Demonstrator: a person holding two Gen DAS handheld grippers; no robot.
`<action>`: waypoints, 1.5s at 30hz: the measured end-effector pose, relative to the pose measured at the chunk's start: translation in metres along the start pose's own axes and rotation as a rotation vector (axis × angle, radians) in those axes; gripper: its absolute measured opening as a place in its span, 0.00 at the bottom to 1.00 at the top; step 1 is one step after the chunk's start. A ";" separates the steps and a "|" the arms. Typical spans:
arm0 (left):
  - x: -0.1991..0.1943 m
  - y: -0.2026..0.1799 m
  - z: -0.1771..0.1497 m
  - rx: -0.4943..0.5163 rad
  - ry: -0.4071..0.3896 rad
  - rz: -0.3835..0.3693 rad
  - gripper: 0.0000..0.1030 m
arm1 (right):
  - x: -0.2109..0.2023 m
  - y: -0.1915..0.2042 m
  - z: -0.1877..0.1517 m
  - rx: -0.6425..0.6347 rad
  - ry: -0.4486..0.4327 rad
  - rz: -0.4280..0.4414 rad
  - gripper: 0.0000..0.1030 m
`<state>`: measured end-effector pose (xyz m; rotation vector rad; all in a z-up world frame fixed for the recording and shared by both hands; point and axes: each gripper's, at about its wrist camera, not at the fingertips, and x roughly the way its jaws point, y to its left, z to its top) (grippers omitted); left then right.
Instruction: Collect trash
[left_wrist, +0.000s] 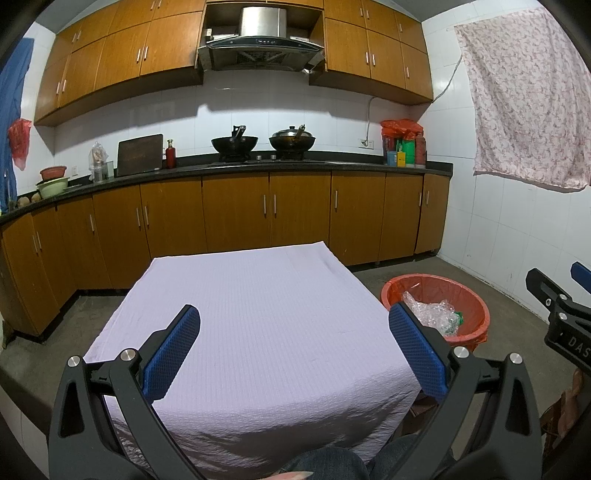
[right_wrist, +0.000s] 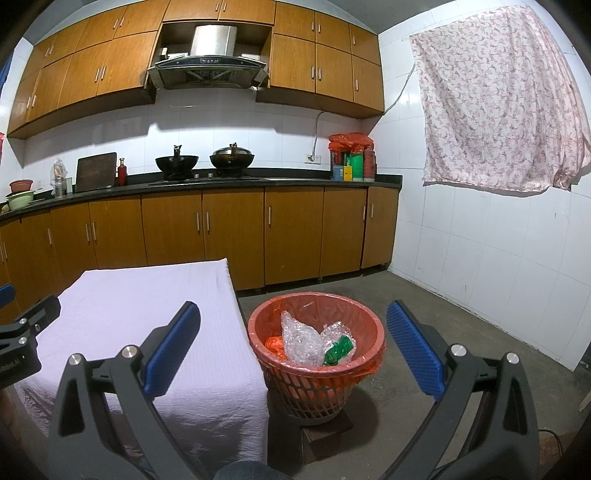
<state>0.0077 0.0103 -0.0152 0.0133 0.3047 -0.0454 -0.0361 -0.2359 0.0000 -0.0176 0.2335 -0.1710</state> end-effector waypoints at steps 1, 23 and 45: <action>0.000 0.000 0.000 0.000 0.000 0.000 0.98 | 0.000 0.000 0.000 0.000 0.000 0.000 0.96; 0.001 0.000 -0.004 -0.002 0.004 -0.001 0.98 | -0.001 0.002 0.000 0.001 0.002 0.000 0.96; 0.002 0.002 -0.003 0.000 0.006 -0.002 0.98 | 0.001 0.000 -0.004 0.003 0.005 0.002 0.96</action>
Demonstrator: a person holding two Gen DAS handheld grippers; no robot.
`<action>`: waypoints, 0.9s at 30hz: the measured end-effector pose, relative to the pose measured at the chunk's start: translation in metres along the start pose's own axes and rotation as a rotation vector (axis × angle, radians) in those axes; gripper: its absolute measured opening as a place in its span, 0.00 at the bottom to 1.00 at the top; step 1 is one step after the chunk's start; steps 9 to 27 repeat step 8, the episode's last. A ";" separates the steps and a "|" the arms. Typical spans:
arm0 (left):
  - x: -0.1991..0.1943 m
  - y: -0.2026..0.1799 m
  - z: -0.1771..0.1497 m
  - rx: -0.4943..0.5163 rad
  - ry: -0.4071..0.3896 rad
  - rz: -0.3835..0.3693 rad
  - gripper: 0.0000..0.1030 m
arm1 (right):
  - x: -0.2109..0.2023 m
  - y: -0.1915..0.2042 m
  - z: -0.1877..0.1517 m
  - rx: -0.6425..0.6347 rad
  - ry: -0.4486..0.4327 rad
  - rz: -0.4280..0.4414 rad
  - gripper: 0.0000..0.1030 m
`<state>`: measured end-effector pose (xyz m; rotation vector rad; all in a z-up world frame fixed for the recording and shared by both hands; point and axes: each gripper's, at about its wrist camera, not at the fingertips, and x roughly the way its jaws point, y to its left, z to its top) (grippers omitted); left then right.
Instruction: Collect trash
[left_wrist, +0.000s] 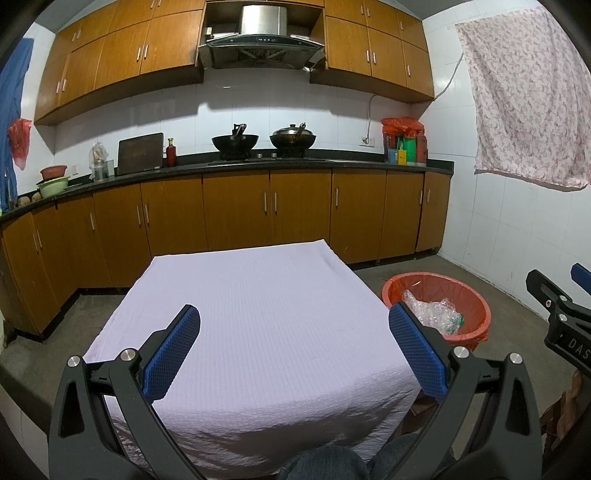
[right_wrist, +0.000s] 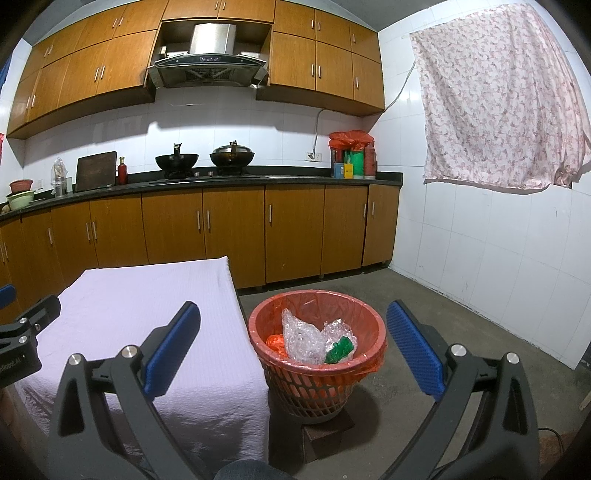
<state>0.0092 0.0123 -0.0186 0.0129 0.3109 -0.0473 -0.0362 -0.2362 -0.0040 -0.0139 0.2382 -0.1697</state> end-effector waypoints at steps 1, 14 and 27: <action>0.000 0.000 0.000 0.000 0.000 0.000 0.98 | 0.000 0.000 0.000 0.000 0.000 0.000 0.96; 0.000 0.000 0.000 -0.001 0.001 0.000 0.98 | 0.000 -0.001 0.000 0.000 0.001 0.001 0.96; 0.000 0.000 0.000 -0.001 0.001 0.000 0.98 | 0.000 -0.001 0.000 0.000 0.001 0.001 0.96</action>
